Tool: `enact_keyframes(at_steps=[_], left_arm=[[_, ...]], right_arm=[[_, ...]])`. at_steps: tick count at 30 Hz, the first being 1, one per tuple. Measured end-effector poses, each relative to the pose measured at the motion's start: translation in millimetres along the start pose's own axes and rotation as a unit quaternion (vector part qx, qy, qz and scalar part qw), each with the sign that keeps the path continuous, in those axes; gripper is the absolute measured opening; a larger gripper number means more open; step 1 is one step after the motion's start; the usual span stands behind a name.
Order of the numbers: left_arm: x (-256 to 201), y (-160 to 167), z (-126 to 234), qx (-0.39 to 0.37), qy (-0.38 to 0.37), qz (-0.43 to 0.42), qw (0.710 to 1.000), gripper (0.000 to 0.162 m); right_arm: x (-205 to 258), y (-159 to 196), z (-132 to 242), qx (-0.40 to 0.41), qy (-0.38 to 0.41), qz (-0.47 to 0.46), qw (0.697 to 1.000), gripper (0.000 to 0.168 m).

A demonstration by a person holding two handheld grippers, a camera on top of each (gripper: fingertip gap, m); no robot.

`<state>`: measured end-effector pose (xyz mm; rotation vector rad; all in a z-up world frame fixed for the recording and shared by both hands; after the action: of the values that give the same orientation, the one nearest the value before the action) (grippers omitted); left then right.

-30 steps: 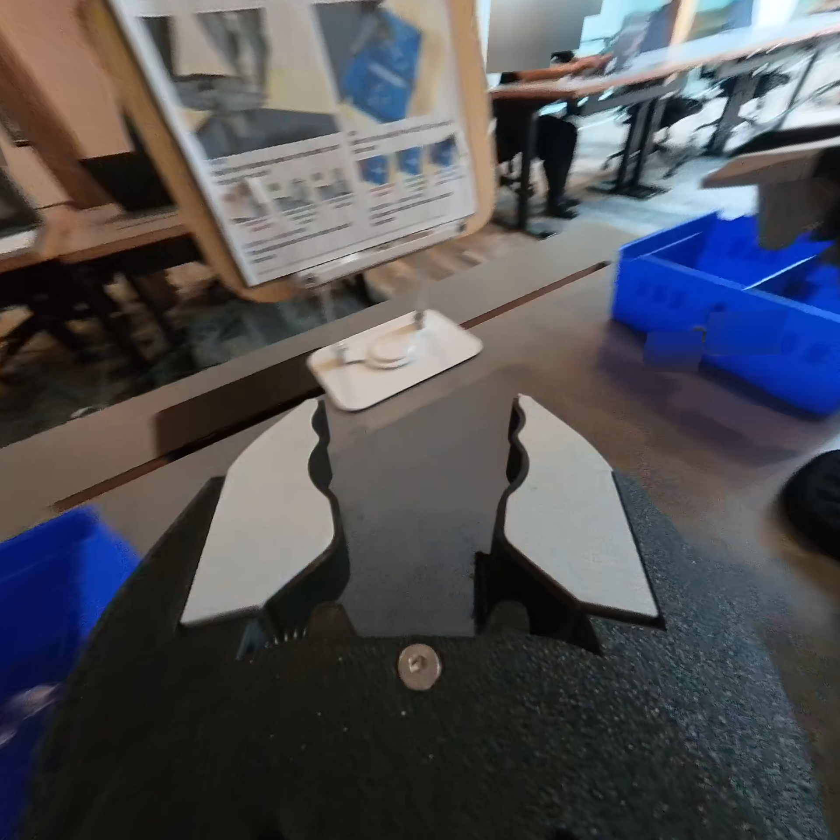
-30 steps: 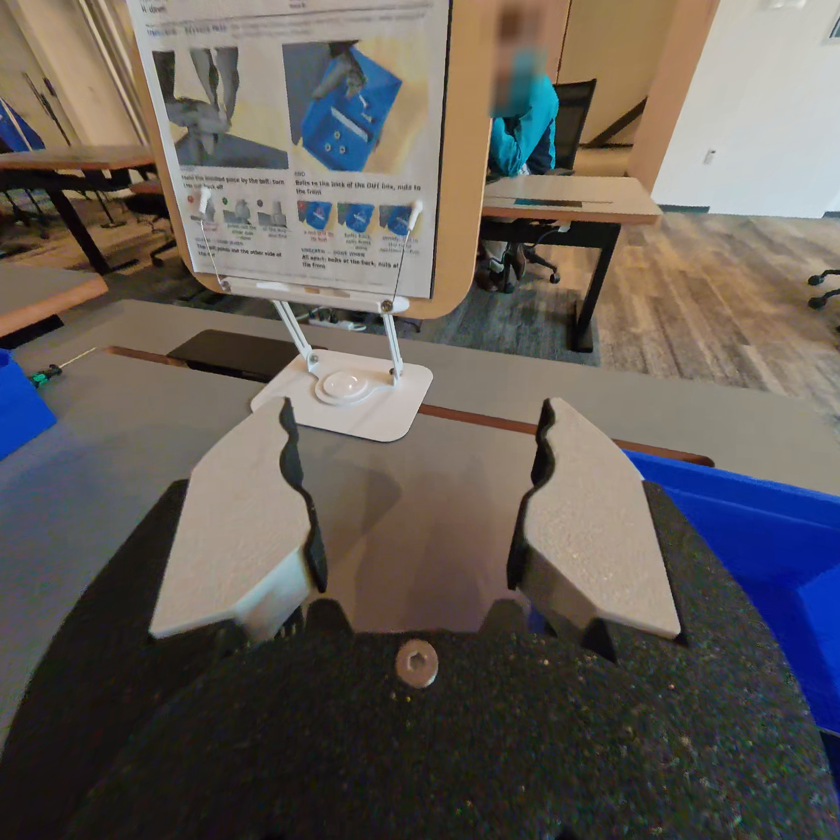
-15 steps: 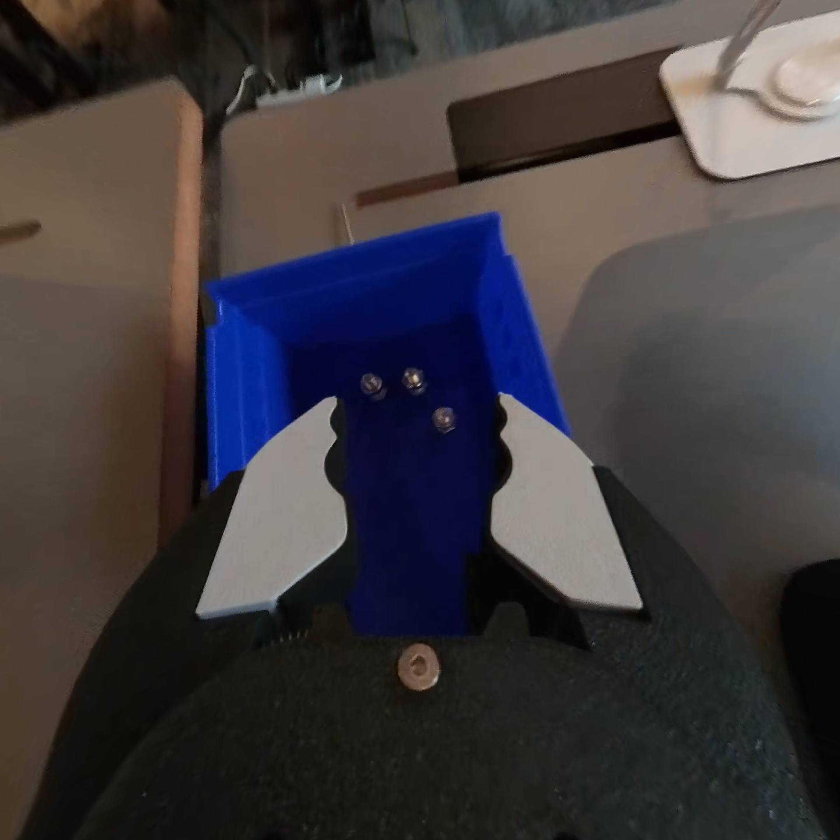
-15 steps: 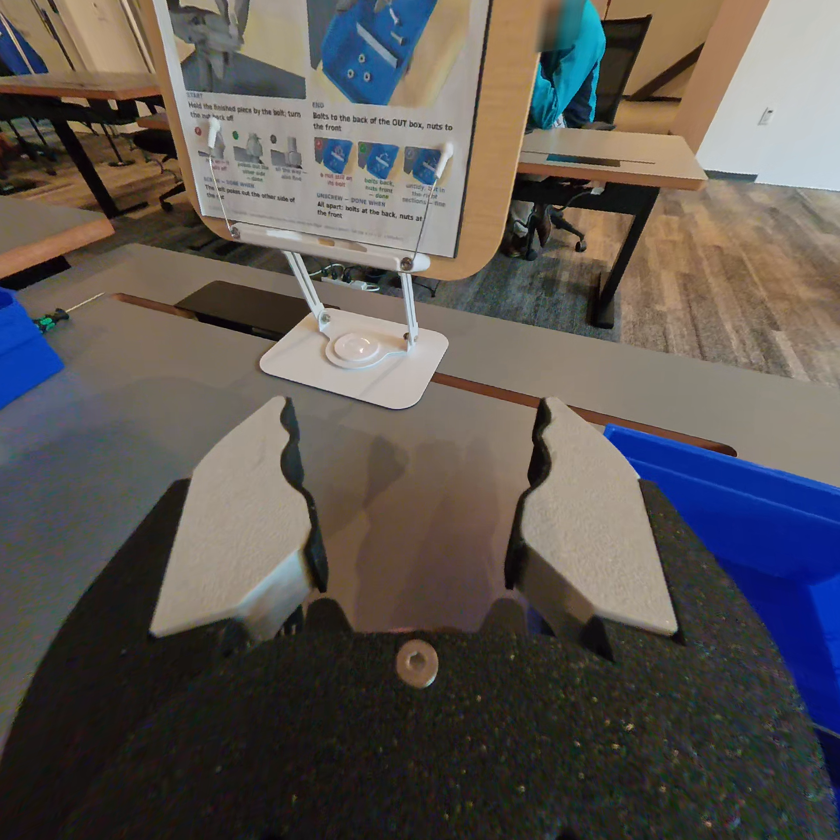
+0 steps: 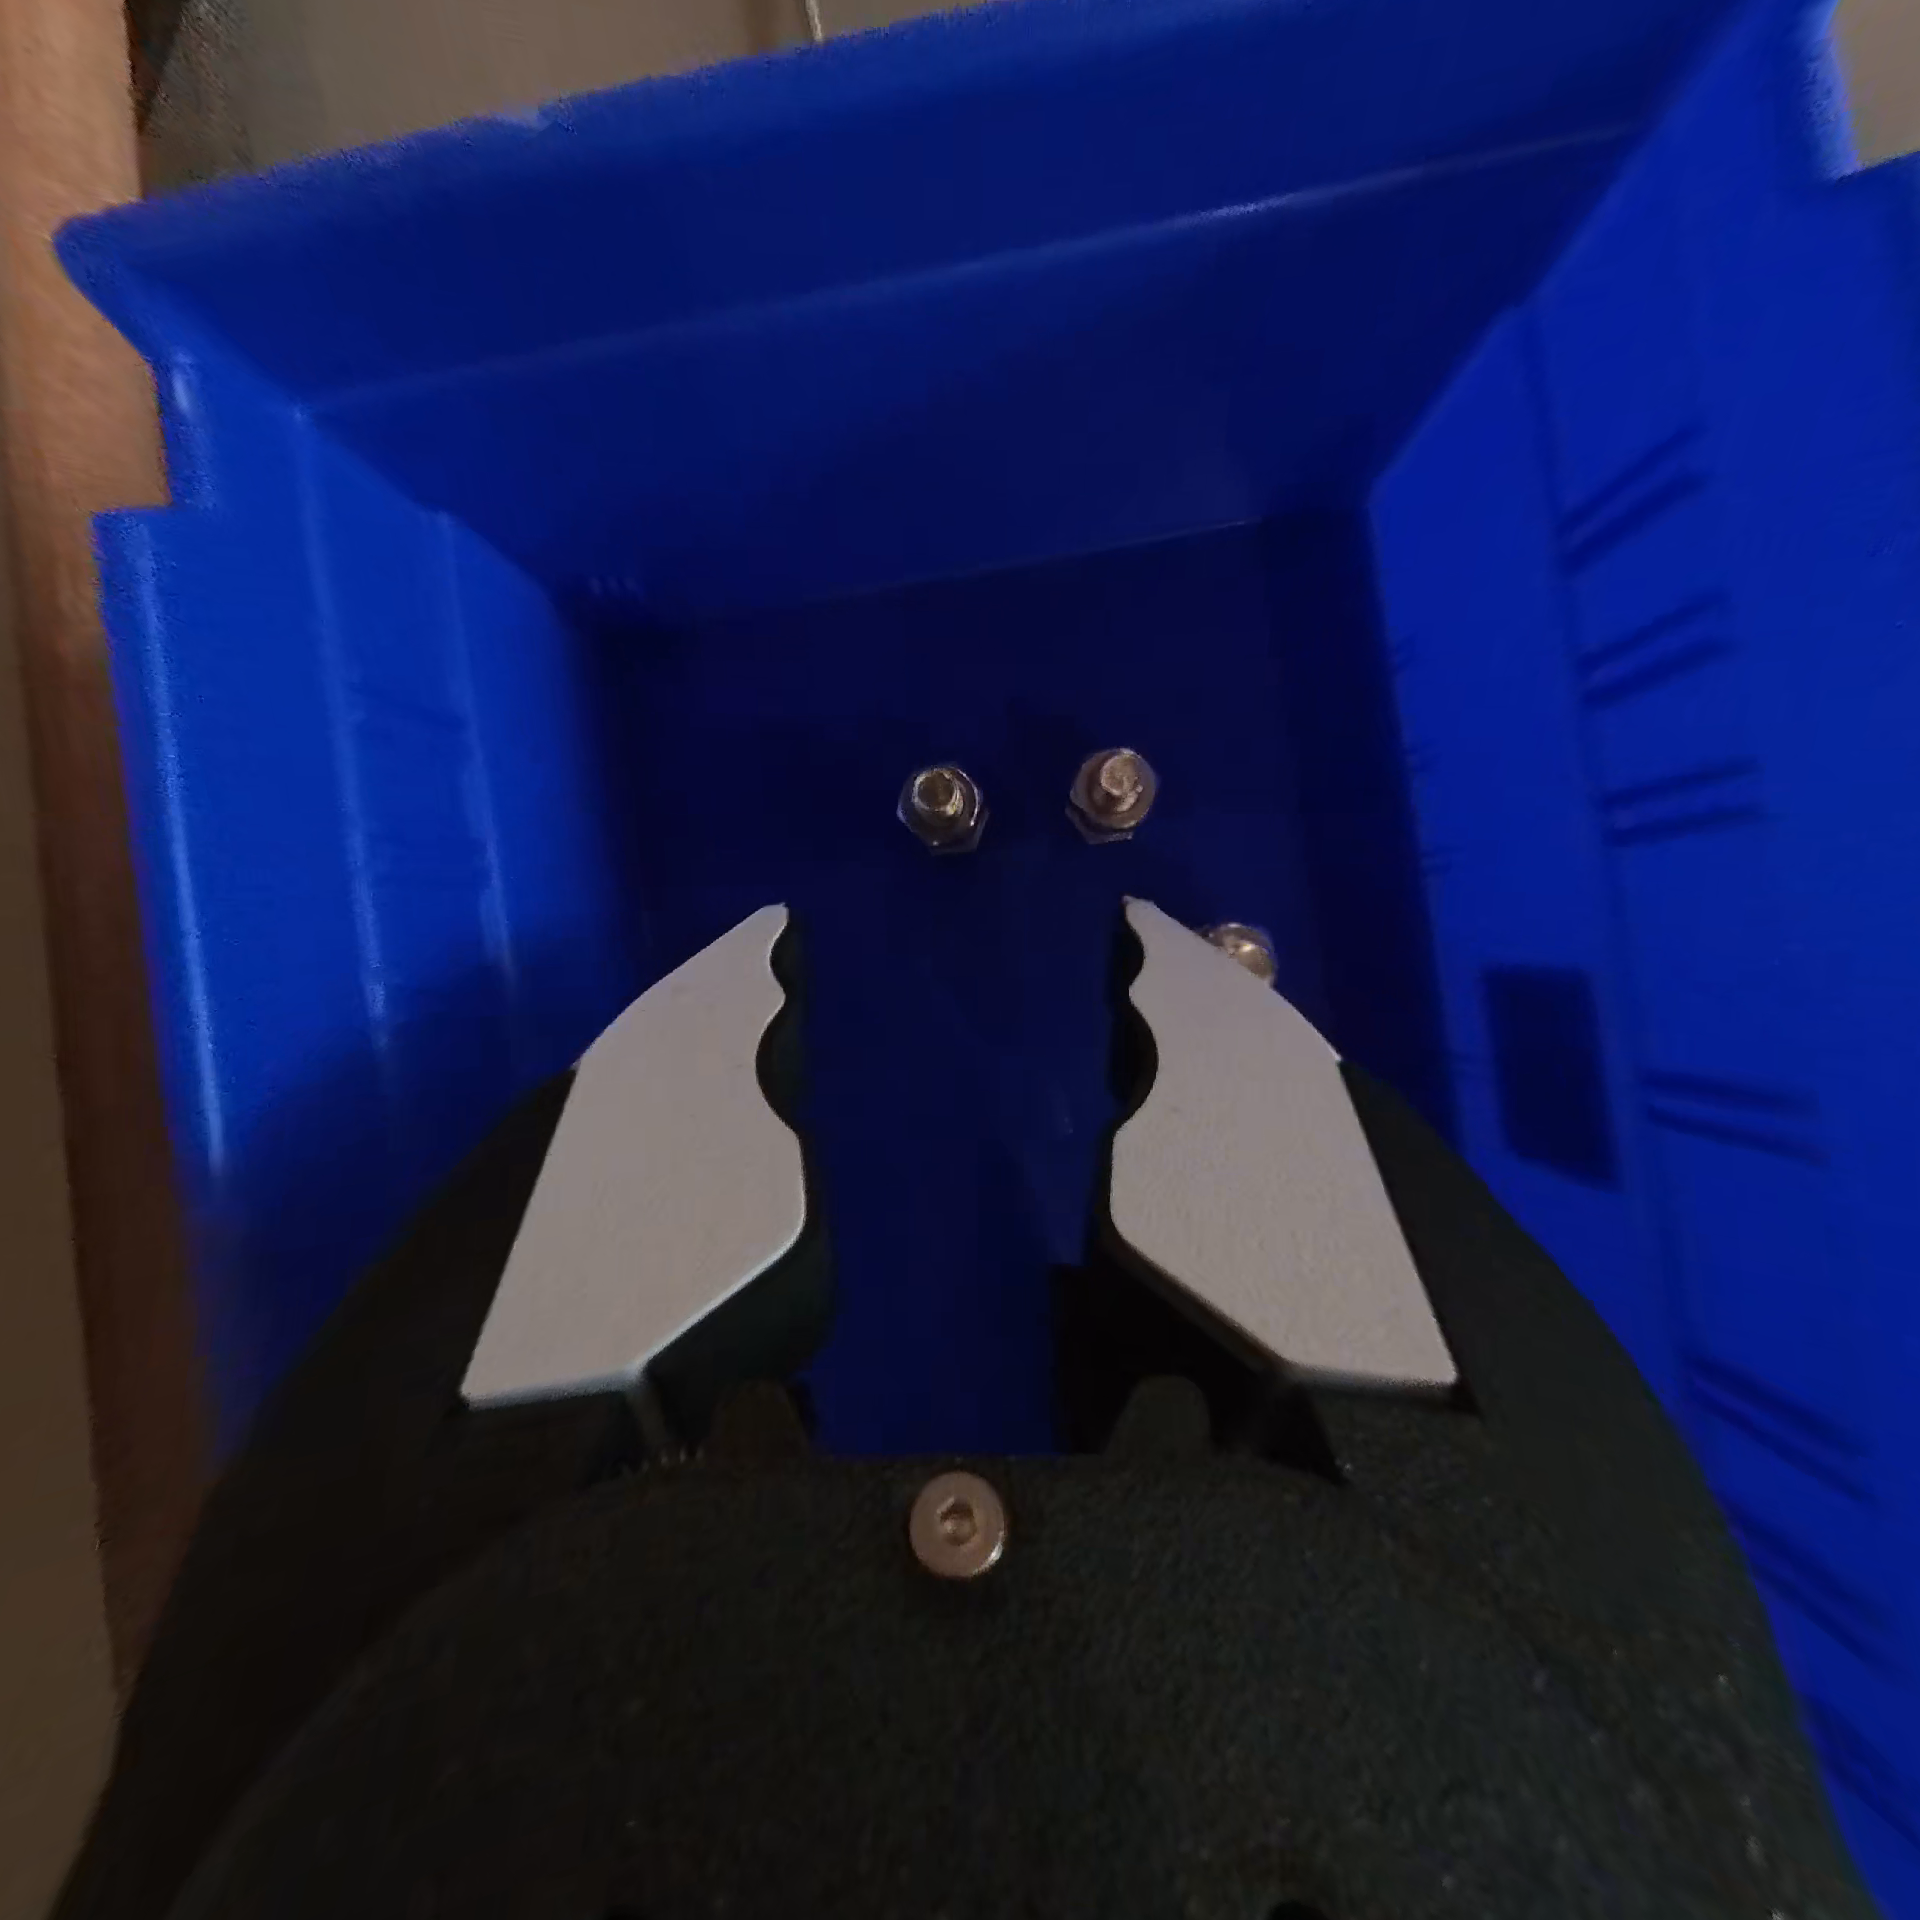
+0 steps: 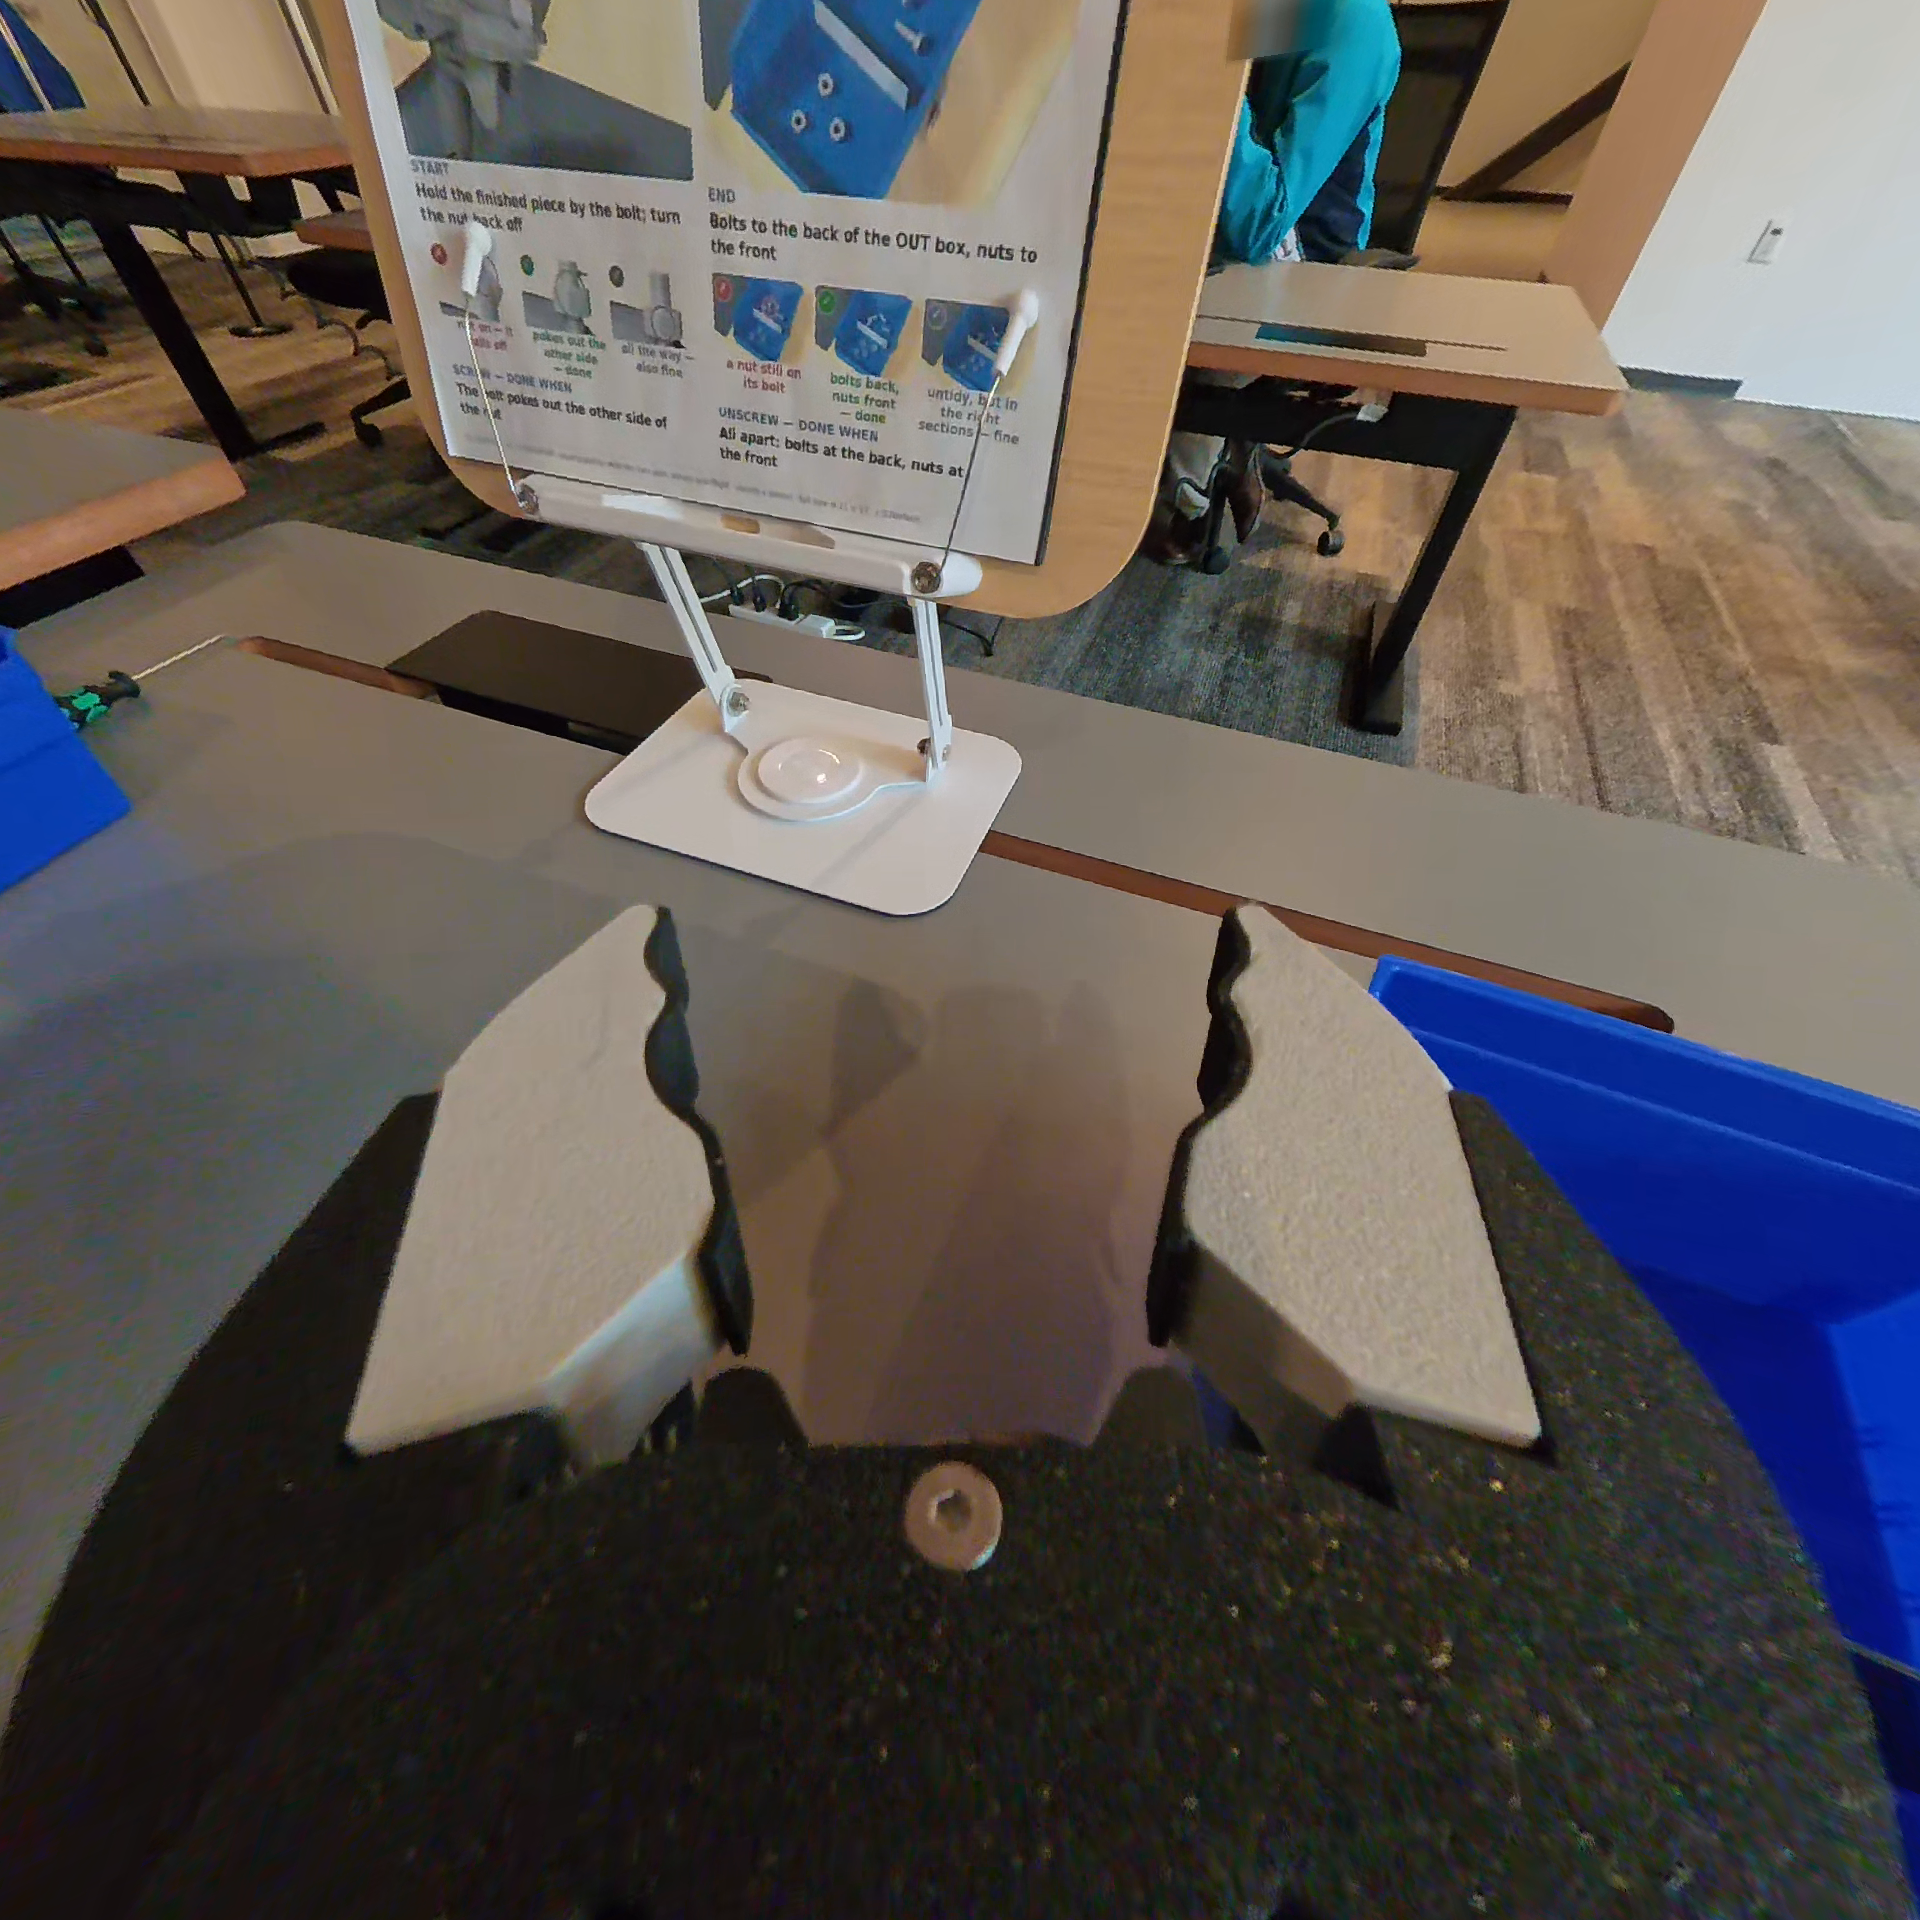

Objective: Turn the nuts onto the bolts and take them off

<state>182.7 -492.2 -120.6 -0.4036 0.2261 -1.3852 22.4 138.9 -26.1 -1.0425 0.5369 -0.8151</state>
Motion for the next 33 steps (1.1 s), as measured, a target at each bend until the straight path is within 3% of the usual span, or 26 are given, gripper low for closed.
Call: enact_keyframes(at_steps=[13,29,32,33], left_arm=[[12,-1,-37,-0.018,0.021,0.012,1.0,0.049],[15,3,-54,-0.062,0.037,-0.002,0.997,0.041],[14,5,-54,-0.072,0.042,-0.008,0.997,0.033],[13,5,-54,-0.074,0.044,-0.01,0.996,0.023]], right_arm=[[0,1,0,0.008,-0.001,0.005,1.0,0.094],[-1,3,-2,0.02,-0.001,0.008,1.0,0.093],[-1,3,-2,0.022,0.0,0.009,1.0,0.093],[-1,3,-2,0.023,-0.001,0.01,1.0,0.093]])
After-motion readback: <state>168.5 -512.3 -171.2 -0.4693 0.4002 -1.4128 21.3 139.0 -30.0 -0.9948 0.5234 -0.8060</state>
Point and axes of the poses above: each gripper's, where its closed fingertips meet, z back along the fingers, y out of its underside, x = y × z across the jaws, the point moved 9 cm from there along z, back along the fingers, and after that the axes turned 9 degrees about x, right-handed, at the moved point
